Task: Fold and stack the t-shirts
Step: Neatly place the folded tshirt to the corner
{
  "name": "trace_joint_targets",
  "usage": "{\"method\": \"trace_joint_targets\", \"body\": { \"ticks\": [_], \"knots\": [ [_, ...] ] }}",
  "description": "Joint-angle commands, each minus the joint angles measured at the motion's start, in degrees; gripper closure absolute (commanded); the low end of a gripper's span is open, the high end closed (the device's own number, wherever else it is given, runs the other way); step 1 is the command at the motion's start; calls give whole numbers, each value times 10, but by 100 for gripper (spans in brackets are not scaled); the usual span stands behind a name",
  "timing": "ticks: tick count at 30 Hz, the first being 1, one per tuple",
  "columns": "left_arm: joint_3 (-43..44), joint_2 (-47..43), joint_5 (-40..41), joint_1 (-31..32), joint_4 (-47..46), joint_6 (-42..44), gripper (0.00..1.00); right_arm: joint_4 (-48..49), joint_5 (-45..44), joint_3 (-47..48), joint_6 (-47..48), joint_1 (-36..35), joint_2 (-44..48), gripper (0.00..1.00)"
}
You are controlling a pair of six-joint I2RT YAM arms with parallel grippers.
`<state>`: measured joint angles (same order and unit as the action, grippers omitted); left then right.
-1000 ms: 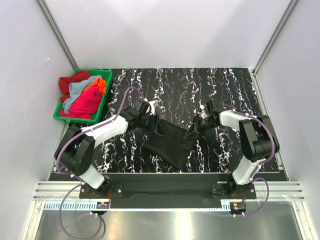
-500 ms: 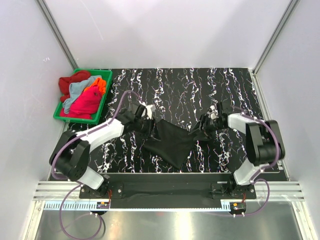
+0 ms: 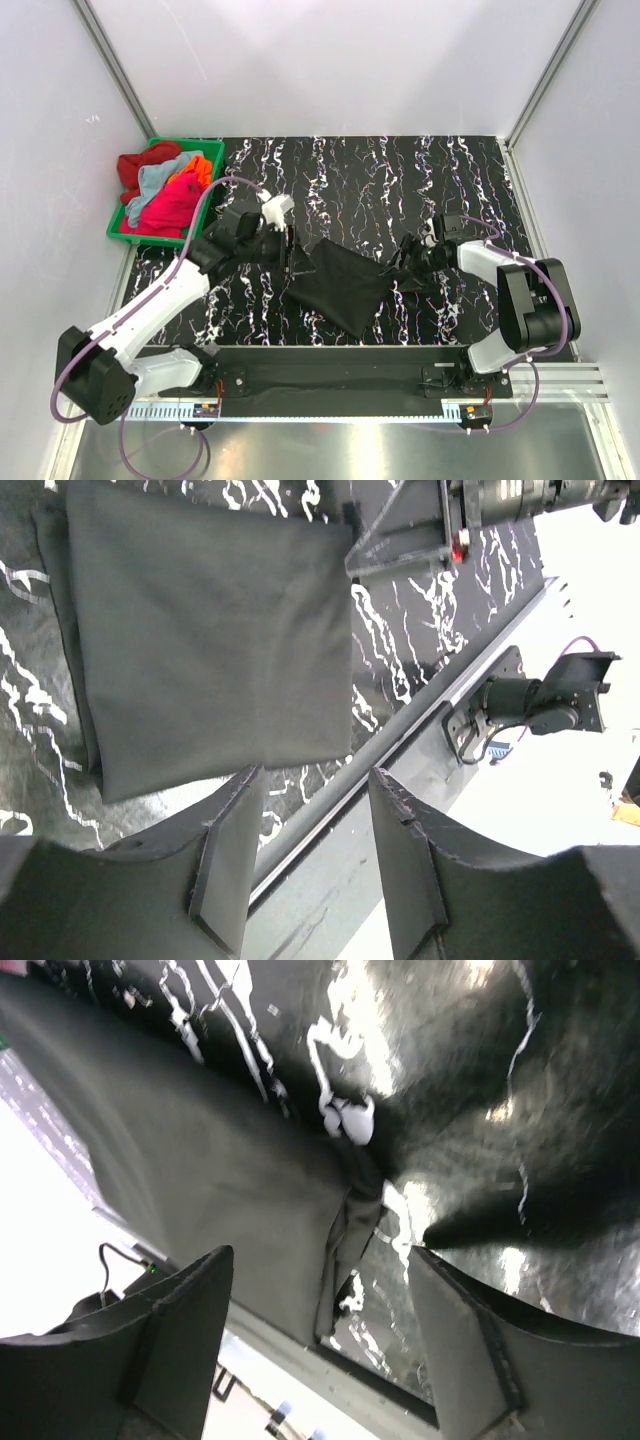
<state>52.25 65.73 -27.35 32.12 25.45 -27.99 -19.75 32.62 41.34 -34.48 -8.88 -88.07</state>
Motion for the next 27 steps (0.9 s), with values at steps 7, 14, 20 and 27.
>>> {"method": "trace_joint_targets", "body": {
  "ticks": [7,14,20,27],
  "knots": [
    [-27,-46,-12,-22,24,2,49,69,-47,-6,-17,-24,-39,31],
    [-23,-53,-16,-38,28,6,49,84,-51,-10,-21,-25,-59,48],
    [-22,-55,-22,-53,31,8,49,80,-68,16,-17,-23,-88,97],
    [-30,-73,-10,-65,31,21,49,-33,-163,109,42,-2,-100,100]
  ]
}}
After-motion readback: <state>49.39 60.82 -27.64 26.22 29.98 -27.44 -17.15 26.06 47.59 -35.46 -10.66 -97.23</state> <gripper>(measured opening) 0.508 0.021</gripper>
